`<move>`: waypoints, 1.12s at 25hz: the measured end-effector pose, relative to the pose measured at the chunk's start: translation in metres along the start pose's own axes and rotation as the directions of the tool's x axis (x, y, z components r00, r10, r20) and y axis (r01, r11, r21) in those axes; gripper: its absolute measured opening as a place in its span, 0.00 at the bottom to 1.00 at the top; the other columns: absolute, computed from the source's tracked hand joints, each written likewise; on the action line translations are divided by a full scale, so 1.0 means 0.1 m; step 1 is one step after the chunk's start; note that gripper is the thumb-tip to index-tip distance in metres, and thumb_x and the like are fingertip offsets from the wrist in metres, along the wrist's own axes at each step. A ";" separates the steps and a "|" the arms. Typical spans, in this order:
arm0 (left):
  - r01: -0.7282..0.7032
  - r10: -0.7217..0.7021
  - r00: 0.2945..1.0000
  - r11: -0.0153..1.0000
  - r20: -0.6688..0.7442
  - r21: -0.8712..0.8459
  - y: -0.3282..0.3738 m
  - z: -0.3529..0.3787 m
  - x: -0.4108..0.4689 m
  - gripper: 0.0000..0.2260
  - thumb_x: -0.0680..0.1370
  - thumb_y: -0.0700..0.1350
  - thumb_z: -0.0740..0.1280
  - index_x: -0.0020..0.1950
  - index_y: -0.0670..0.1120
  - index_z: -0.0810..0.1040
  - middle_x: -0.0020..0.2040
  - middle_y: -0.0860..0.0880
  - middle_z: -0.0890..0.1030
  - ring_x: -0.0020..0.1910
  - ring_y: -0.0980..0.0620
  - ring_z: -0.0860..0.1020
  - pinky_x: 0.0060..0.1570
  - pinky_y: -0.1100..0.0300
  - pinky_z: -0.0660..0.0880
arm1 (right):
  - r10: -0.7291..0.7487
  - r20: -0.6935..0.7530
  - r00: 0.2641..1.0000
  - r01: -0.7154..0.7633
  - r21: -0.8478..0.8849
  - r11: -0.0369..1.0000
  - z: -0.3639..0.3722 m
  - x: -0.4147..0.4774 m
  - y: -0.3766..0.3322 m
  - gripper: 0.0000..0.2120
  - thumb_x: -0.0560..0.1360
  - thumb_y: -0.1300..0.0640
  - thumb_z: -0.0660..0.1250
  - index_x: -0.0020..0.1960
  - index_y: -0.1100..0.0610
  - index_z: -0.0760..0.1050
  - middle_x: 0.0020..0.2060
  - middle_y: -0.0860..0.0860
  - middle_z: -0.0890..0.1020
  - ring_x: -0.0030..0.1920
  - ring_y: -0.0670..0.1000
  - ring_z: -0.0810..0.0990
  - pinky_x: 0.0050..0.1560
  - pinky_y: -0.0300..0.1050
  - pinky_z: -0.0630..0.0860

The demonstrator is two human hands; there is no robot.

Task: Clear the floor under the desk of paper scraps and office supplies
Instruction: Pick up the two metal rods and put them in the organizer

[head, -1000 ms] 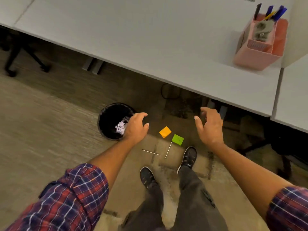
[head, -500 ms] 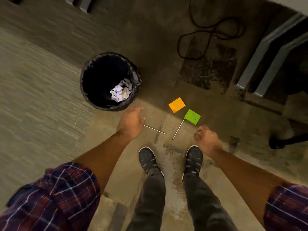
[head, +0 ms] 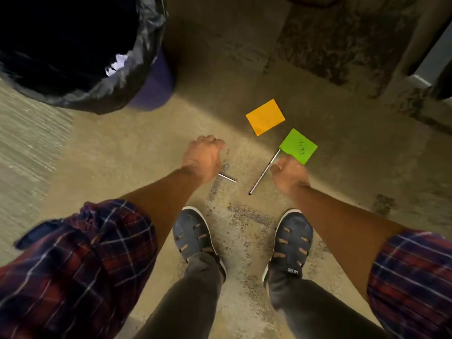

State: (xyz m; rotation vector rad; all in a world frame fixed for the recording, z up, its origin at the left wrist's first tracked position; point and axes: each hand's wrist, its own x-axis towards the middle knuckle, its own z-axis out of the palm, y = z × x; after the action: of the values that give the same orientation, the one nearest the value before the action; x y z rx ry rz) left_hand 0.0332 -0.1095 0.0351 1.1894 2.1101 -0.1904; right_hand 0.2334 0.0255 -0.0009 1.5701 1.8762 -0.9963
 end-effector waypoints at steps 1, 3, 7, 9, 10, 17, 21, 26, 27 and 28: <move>-0.028 0.027 1.000 0.999 0.011 0.037 0.00 0.09 0.10 0.17 0.79 0.49 0.69 0.68 0.50 0.77 0.63 0.46 0.79 0.65 0.43 0.75 0.66 0.49 0.72 | 0.011 -0.004 1.000 -0.011 -0.006 1.000 0.09 0.13 0.01 0.18 0.82 0.49 0.61 0.63 0.62 0.76 0.63 0.63 0.81 0.64 0.64 0.79 0.60 0.51 0.75; -0.087 0.083 0.995 0.991 0.049 0.097 -0.02 0.28 0.23 0.18 0.78 0.54 0.71 0.65 0.50 0.77 0.61 0.46 0.79 0.63 0.44 0.75 0.62 0.50 0.71 | 0.033 -0.018 0.999 -0.033 -0.019 0.999 0.26 0.32 0.03 0.19 0.82 0.48 0.62 0.62 0.62 0.77 0.63 0.63 0.81 0.64 0.64 0.79 0.59 0.51 0.76; -0.259 0.216 0.962 0.915 0.166 0.311 -0.05 0.65 0.25 0.19 0.78 0.51 0.71 0.68 0.50 0.75 0.66 0.47 0.78 0.67 0.45 0.74 0.64 0.50 0.70 | 0.132 -0.082 0.988 -0.129 0.043 0.991 0.47 0.52 0.01 0.23 0.78 0.42 0.69 0.61 0.61 0.78 0.62 0.61 0.83 0.65 0.62 0.80 0.61 0.50 0.77; -0.313 0.245 0.948 0.843 0.204 0.439 -0.08 0.80 0.23 0.19 0.77 0.46 0.70 0.68 0.50 0.75 0.67 0.47 0.78 0.67 0.44 0.75 0.62 0.49 0.71 | 0.168 -0.102 0.980 -0.161 0.075 0.984 0.51 0.56 -0.01 0.22 0.77 0.43 0.71 0.61 0.61 0.79 0.61 0.60 0.83 0.65 0.61 0.81 0.62 0.49 0.77; -0.314 0.238 0.947 0.826 0.215 0.468 -0.09 0.84 0.21 0.20 0.77 0.44 0.70 0.68 0.49 0.75 0.67 0.46 0.78 0.66 0.44 0.75 0.62 0.48 0.72 | 0.178 -0.105 0.978 -0.170 0.084 0.982 0.51 0.56 -0.03 0.21 0.77 0.45 0.71 0.61 0.61 0.80 0.62 0.60 0.83 0.65 0.60 0.81 0.62 0.49 0.77; -0.075 0.065 0.990 0.994 0.123 0.079 -0.14 0.55 0.07 0.08 0.83 0.42 0.64 0.62 0.46 0.75 0.43 0.48 0.80 0.42 0.47 0.80 0.44 0.53 0.78 | 0.056 -0.129 0.990 -0.016 0.293 0.956 0.27 0.17 -0.16 0.08 0.77 0.56 0.69 0.40 0.54 0.75 0.44 0.58 0.87 0.47 0.59 0.85 0.47 0.44 0.78; 0.293 -0.247 0.951 0.539 0.184 -0.790 0.09 0.13 -0.22 0.08 0.82 0.35 0.66 0.61 0.38 0.78 0.47 0.41 0.83 0.43 0.43 0.82 0.41 0.51 0.80 | 0.012 -0.115 0.993 0.034 0.387 0.921 -0.06 -0.23 -0.33 0.05 0.76 0.56 0.71 0.42 0.54 0.78 0.41 0.57 0.87 0.40 0.55 0.83 0.38 0.40 0.72; 0.346 -0.308 0.909 0.186 0.280 -0.920 0.58 -0.58 -0.59 0.06 0.80 0.34 0.70 0.56 0.42 0.81 0.47 0.43 0.82 0.39 0.47 0.81 0.39 0.53 0.82 | -0.082 -0.116 0.990 0.128 0.488 0.864 -0.59 -0.83 -0.67 0.07 0.76 0.59 0.71 0.41 0.53 0.76 0.38 0.59 0.86 0.40 0.61 0.85 0.41 0.46 0.77; 0.321 -0.286 0.921 0.174 0.264 -0.931 0.67 -0.75 -0.66 0.05 0.80 0.35 0.70 0.54 0.43 0.81 0.45 0.43 0.82 0.39 0.46 0.82 0.38 0.54 0.82 | -0.101 -0.122 0.987 0.149 0.502 0.852 -0.74 -0.97 -0.75 0.07 0.76 0.60 0.71 0.41 0.53 0.76 0.37 0.58 0.86 0.40 0.61 0.86 0.42 0.48 0.79; 0.300 -0.270 0.930 0.158 0.251 -0.941 0.74 -0.91 -0.75 0.04 0.80 0.36 0.70 0.51 0.44 0.82 0.44 0.44 0.83 0.38 0.46 0.83 0.37 0.54 0.81 | -0.120 -0.123 0.985 0.167 0.521 0.837 -0.89 -1.11 -0.83 0.07 0.76 0.61 0.71 0.41 0.53 0.76 0.35 0.55 0.85 0.39 0.61 0.86 0.42 0.49 0.80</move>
State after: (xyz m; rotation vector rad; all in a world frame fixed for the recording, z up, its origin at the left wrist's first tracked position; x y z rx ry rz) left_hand 0.0720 -0.0797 0.1650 -0.0486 1.7700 0.8988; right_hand 0.1834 0.0219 0.1566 1.8084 1.8961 -1.6532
